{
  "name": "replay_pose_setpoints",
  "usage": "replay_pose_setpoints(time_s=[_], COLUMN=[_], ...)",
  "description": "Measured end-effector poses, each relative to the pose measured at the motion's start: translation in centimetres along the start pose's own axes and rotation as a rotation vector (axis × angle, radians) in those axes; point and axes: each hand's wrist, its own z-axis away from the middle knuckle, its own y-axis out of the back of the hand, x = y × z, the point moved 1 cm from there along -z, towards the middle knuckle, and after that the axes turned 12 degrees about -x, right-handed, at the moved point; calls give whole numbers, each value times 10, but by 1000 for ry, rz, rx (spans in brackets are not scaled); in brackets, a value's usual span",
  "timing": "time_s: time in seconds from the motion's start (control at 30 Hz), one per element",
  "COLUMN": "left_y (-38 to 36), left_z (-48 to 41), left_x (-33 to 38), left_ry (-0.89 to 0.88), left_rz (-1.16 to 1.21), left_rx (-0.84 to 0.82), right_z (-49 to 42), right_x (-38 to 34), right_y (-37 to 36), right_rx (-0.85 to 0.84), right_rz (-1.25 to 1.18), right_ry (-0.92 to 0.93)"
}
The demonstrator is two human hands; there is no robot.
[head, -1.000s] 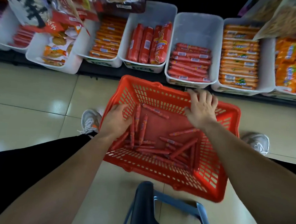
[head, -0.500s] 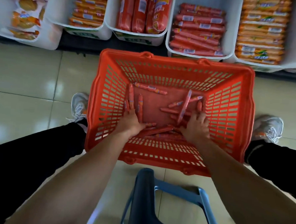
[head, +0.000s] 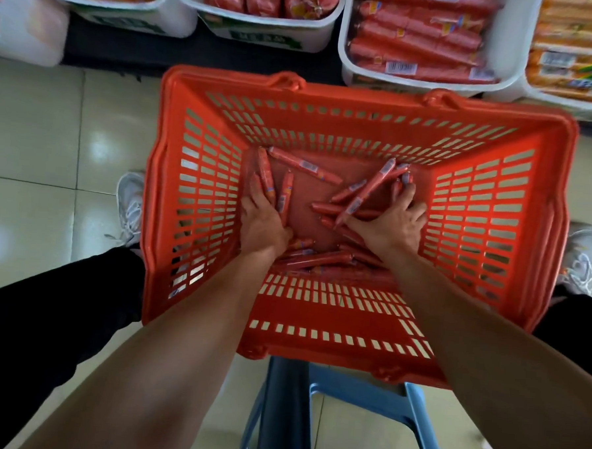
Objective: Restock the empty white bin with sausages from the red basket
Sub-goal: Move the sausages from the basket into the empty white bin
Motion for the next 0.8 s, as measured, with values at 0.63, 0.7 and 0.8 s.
replay_pose_setpoints(time_s=[0.63,0.7,0.8], left_y=[22,16,6], left_z=[15,16,22], left_x=[-3,-1,4], left_ry=[-167,-221,-296], left_rz=[-110,-243,-389], left_rx=[-384,-436,-466], right_z=[3,4,11], right_x=[-25,-11,7], right_y=[16,29,32], right_rx=[-208,-241,-382], right_rz=[163,295,516], right_ry=[193,286,325])
